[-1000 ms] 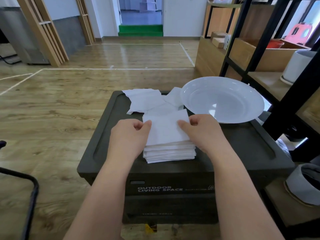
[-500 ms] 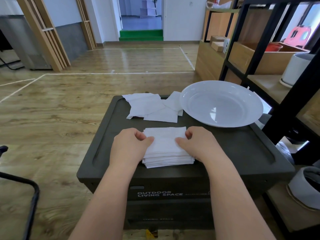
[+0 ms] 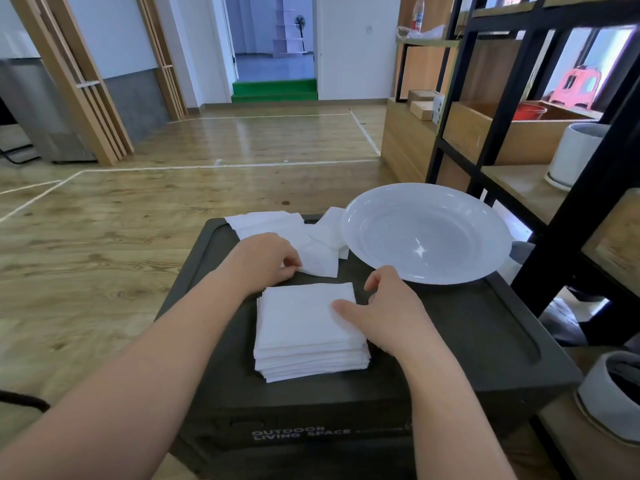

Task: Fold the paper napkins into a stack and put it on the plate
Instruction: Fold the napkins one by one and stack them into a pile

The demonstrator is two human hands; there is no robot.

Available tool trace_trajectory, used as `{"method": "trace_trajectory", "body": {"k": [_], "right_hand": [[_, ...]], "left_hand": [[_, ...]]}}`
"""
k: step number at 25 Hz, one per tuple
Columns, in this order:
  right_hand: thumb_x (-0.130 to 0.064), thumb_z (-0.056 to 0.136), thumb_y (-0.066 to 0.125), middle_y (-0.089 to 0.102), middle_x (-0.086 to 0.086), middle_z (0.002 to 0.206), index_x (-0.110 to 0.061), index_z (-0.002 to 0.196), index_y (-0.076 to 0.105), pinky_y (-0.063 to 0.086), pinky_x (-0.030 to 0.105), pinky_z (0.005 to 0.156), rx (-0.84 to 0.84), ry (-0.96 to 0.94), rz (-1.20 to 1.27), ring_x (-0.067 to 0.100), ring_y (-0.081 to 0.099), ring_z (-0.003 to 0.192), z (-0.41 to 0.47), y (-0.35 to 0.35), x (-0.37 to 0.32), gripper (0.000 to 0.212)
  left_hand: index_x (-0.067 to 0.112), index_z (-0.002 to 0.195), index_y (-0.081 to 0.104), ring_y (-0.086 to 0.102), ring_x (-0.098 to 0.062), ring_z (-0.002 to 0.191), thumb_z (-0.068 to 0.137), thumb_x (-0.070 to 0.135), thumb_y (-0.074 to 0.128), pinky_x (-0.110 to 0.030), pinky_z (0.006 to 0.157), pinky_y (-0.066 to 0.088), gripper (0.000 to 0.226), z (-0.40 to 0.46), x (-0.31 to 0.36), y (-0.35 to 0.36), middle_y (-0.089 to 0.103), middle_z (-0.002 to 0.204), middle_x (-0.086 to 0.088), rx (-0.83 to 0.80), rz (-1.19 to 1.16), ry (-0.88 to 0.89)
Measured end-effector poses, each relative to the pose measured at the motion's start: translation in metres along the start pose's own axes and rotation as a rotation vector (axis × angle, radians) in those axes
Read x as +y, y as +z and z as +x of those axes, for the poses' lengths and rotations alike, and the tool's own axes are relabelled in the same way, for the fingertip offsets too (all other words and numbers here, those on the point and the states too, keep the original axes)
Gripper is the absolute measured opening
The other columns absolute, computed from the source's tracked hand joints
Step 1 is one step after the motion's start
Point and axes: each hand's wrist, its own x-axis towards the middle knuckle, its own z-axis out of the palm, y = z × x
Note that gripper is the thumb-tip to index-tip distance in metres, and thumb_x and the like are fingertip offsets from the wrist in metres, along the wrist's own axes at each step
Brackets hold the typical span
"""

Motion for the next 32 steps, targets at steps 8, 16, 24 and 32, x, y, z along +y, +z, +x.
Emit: {"method": "trace_trajectory", "body": {"k": [8, 16, 24, 32], "right_hand": [[-0.022, 0.079, 0.073, 0.033, -0.017, 0.127, -0.048, 0.123, 0.034, 0.028, 0.007, 0.073, 0.164, -0.393, 0.196, 0.002, 0.041, 0.112, -0.013, -0.008, -0.009, 0.064], [-0.03, 0.087, 0.065, 0.074, -0.013, 0.082, -0.038, 0.076, 0.072, 0.059, 0.034, 0.073, 0.071, -0.413, 0.583, 0.005, 0.069, 0.079, -0.034, -0.005, -0.03, 0.015], [-0.036, 0.085, 0.062, 0.067, 0.014, 0.078, -0.002, 0.076, 0.066, 0.042, 0.029, 0.06, 0.099, -0.14, 0.431, 0.016, 0.054, 0.066, -0.014, 0.008, -0.018, 0.035], [-0.041, 0.079, 0.063, 0.063, 0.01, 0.075, -0.004, 0.08, 0.063, 0.039, 0.024, 0.051, 0.18, -0.052, 0.003, 0.012, 0.047, 0.056, -0.005, 0.015, -0.007, 0.037]], "left_hand": [[0.036, 0.084, 0.053, 0.051, 0.01, 0.077, 0.09, 0.032, 0.049, -0.022, 0.06, 0.035, 0.008, -0.053, 0.04, -0.09, 0.057, 0.091, 0.022, 0.124, -0.176, -0.062], [0.034, 0.09, 0.066, 0.059, -0.001, 0.067, 0.07, 0.052, 0.068, -0.022, 0.06, 0.044, 0.027, -0.115, 0.071, -0.091, 0.067, 0.079, 0.01, 0.361, -0.723, -0.292], [0.022, 0.079, 0.074, 0.065, -0.005, 0.068, 0.087, 0.033, 0.065, -0.025, 0.073, 0.047, 0.017, -0.105, 0.055, -0.04, 0.075, 0.078, 0.009, 0.298, -1.093, -0.644], [0.026, 0.076, 0.071, 0.065, -0.01, 0.071, 0.085, 0.038, 0.065, -0.023, 0.056, 0.044, 0.016, -0.104, 0.05, -0.026, 0.07, 0.075, 0.009, 0.219, -0.784, -0.779]]}}
